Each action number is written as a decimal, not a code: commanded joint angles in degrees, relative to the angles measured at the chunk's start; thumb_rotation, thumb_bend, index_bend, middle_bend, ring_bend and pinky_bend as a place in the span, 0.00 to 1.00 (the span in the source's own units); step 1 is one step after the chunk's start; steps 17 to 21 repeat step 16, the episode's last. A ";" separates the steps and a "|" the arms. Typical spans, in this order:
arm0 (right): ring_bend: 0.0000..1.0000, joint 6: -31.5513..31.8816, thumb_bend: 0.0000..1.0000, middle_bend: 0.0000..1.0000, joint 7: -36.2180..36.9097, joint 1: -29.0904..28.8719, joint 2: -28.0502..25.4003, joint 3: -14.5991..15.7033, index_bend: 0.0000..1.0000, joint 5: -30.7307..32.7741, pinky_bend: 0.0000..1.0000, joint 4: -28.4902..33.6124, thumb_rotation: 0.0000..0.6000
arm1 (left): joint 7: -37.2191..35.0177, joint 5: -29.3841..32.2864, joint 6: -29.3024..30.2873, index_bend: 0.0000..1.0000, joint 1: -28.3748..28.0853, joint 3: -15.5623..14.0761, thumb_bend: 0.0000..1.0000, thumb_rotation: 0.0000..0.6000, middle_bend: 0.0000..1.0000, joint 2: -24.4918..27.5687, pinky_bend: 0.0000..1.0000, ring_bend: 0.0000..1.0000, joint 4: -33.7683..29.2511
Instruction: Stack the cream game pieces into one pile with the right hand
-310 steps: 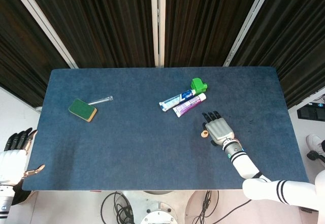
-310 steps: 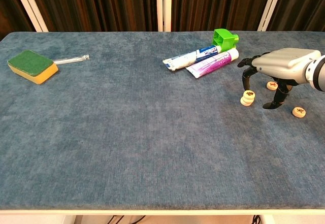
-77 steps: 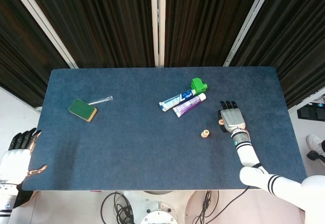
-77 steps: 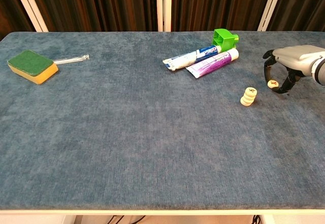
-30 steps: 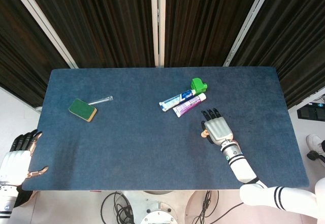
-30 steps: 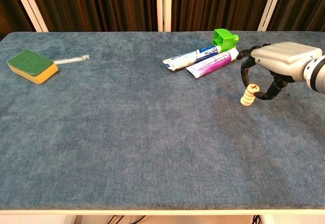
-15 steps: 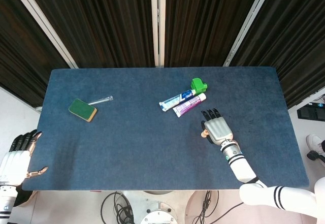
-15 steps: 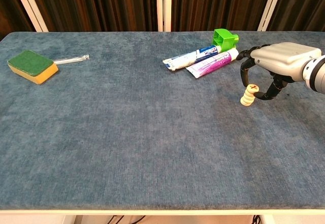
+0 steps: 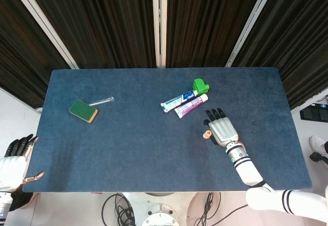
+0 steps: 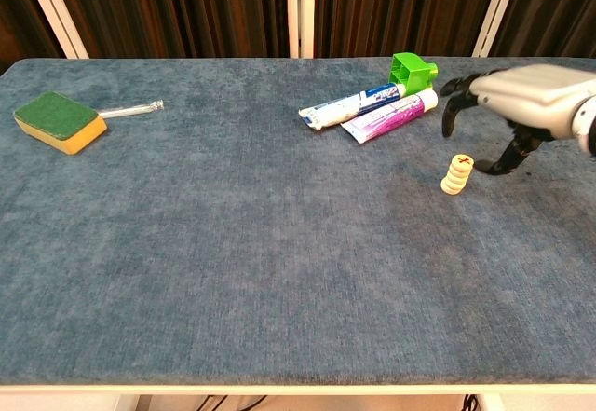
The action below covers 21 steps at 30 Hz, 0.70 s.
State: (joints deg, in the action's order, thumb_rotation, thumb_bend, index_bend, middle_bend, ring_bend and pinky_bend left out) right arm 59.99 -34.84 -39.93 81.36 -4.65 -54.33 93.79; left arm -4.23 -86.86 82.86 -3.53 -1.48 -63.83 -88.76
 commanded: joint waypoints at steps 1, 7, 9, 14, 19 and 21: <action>0.00 6.54 0.22 0.02 3.27 4.36 -5.81 1.62 0.13 -6.61 0.00 5.47 1.00 | 0.50 -0.17 0.21 0.00 -0.13 0.32 0.12 1.00 0.00 0.29 0.00 0.00 -0.43; 0.00 18.92 0.16 0.00 12.25 14.74 -12.88 6.72 0.00 -17.73 0.00 7.07 1.00 | 2.54 -0.43 0.39 0.00 -0.75 1.04 0.12 1.00 0.00 0.69 0.00 0.00 -1.67; 0.00 21.74 0.16 0.00 14.66 17.96 -13.99 8.55 0.00 -20.02 0.00 5.73 1.00 | 3.37 -0.61 0.33 0.00 -1.08 1.27 0.12 1.00 0.00 0.84 0.00 0.00 -1.96; 0.00 26.12 0.16 0.00 20.75 23.33 -14.28 10.58 0.00 -24.08 0.00 1.56 1.00 | 5.54 0.02 -0.08 0.00 -2.32 2.73 0.12 1.00 0.00 0.50 0.00 0.00 -1.58; 0.00 27.30 0.16 0.00 22.47 24.72 -14.00 10.66 0.00 -25.46 0.00 -0.05 1.00 | 7.07 0.65 -0.42 0.00 -3.04 3.62 0.12 1.00 0.00 0.28 0.00 0.00 -1.23; 0.00 27.30 0.16 0.00 22.47 24.72 -14.00 10.66 0.00 -25.46 0.00 -0.05 1.00 | 7.07 0.65 -0.42 0.00 -3.04 3.62 0.12 1.00 0.00 0.28 0.00 0.00 -1.23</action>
